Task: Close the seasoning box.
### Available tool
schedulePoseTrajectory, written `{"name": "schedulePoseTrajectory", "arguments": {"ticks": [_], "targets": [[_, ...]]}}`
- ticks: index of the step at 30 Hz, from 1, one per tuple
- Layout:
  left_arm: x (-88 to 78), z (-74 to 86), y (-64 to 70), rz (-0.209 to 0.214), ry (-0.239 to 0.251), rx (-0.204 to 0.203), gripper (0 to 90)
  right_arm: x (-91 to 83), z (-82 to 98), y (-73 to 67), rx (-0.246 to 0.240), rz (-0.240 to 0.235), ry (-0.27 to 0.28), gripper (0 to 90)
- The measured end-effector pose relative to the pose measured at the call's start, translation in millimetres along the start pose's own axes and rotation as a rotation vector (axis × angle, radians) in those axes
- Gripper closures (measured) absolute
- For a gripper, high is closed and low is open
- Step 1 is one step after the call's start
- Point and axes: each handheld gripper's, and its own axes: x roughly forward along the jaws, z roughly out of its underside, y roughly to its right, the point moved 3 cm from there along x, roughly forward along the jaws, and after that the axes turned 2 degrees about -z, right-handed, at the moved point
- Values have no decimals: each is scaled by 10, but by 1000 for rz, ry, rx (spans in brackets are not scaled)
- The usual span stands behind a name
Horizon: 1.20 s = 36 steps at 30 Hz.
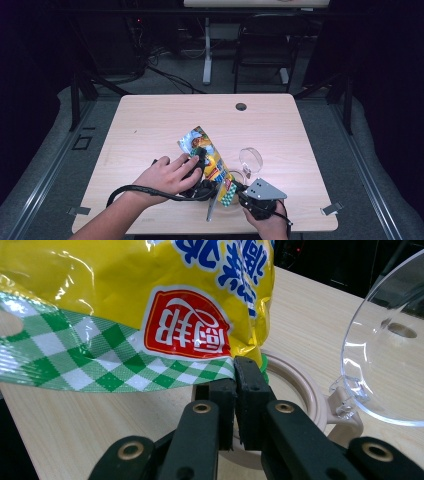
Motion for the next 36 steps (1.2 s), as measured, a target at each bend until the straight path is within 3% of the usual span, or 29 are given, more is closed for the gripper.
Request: {"name": "schedulePoseTrajectory", "arguments": {"ticks": [13, 17, 36], "targets": [[-16, -12, -28, -14, 2, 24, 785, -2, -2, -1, -1, -1, 3, 875], [-13, -6, -16, -3, 2, 2, 787, -3, -5, 2, 0, 2, 5, 875], [-33, -23, -38, 7, 8, 16, 826, -5, -4, 2, 0, 1, 6, 876]]}}
